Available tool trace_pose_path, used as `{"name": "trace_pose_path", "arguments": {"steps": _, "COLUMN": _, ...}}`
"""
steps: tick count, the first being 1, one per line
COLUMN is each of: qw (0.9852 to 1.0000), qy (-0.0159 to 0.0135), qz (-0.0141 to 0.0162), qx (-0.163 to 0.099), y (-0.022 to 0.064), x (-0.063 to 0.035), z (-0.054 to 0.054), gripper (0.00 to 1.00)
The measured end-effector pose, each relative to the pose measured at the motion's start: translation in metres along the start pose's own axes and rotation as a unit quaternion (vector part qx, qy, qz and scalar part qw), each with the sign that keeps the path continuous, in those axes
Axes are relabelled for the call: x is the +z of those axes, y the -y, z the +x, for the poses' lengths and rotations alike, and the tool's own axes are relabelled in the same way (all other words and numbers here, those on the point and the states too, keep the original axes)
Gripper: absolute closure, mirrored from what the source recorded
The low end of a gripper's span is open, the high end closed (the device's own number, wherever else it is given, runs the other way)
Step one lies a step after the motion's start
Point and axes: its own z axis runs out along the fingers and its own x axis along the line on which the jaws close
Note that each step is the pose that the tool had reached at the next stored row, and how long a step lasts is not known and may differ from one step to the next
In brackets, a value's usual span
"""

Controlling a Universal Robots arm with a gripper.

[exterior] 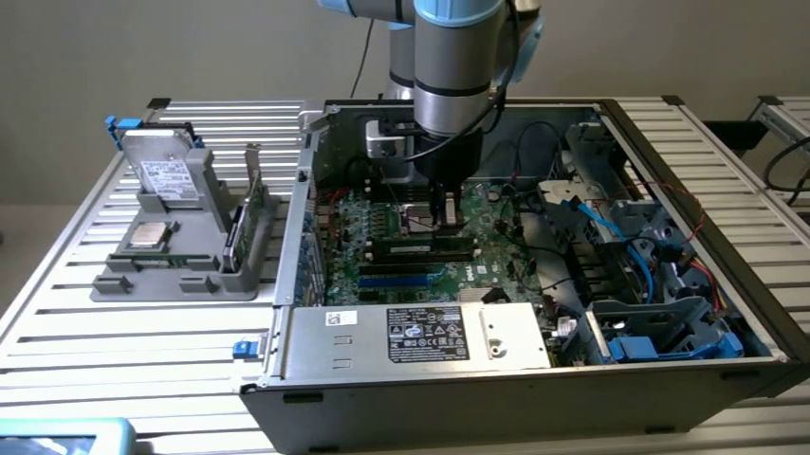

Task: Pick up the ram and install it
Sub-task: 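Insert the ram into the slot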

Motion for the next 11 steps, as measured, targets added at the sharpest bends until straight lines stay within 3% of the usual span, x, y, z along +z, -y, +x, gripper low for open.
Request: {"name": "trace_pose_path", "arguments": {"steps": 11, "qw": 1.0, "qy": 0.0, "qz": 0.0, "qx": 0.0, "y": -0.0001, "x": 0.0018, "z": -0.0002, "gripper": 0.87}}
